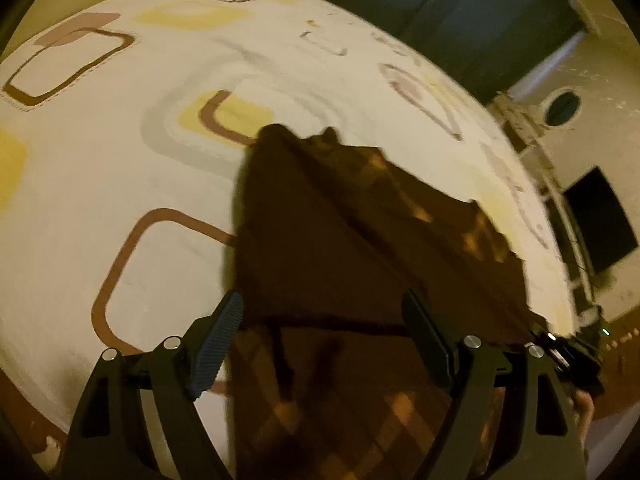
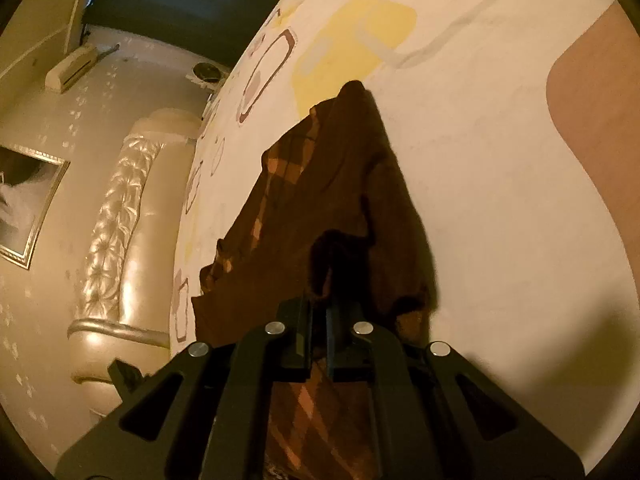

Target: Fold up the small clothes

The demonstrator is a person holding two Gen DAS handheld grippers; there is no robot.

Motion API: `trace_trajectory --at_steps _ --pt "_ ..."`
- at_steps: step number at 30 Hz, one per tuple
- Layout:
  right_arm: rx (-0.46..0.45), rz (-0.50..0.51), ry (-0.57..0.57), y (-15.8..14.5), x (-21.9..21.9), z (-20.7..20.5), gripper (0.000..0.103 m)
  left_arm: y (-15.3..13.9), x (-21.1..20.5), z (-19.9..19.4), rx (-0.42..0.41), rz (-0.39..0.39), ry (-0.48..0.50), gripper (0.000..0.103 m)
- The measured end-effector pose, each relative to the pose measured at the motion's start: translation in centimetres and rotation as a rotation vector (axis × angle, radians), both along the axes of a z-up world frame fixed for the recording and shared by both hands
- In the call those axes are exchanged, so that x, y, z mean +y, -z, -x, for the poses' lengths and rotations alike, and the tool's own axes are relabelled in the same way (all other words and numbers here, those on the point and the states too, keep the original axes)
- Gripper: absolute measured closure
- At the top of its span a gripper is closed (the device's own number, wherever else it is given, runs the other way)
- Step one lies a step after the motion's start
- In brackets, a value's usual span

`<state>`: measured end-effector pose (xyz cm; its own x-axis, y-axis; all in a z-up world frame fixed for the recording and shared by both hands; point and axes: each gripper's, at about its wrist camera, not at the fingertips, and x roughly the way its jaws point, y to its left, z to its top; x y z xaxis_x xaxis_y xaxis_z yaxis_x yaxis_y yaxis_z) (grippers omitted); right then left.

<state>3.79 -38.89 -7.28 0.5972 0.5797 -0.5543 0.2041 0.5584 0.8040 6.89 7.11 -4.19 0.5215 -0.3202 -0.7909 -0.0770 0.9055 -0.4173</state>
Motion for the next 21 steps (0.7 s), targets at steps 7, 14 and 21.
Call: trace_trajectory --at_steps 7,14,21 --pt "0.024 0.122 -0.083 0.8 0.7 -0.1 0.095 2.2 -0.2 -1.3 0.082 -0.132 -0.005 0.022" --pt "-0.082 0.185 -0.051 -3.2 -1.7 -0.4 0.080 0.4 0.5 -0.2 -0.011 -0.104 -0.005 0.022" --pt "-0.107 0.246 -0.179 -2.7 -1.6 -5.9 0.080 -0.7 -1.1 -1.5 -0.072 -0.134 0.062 0.022"
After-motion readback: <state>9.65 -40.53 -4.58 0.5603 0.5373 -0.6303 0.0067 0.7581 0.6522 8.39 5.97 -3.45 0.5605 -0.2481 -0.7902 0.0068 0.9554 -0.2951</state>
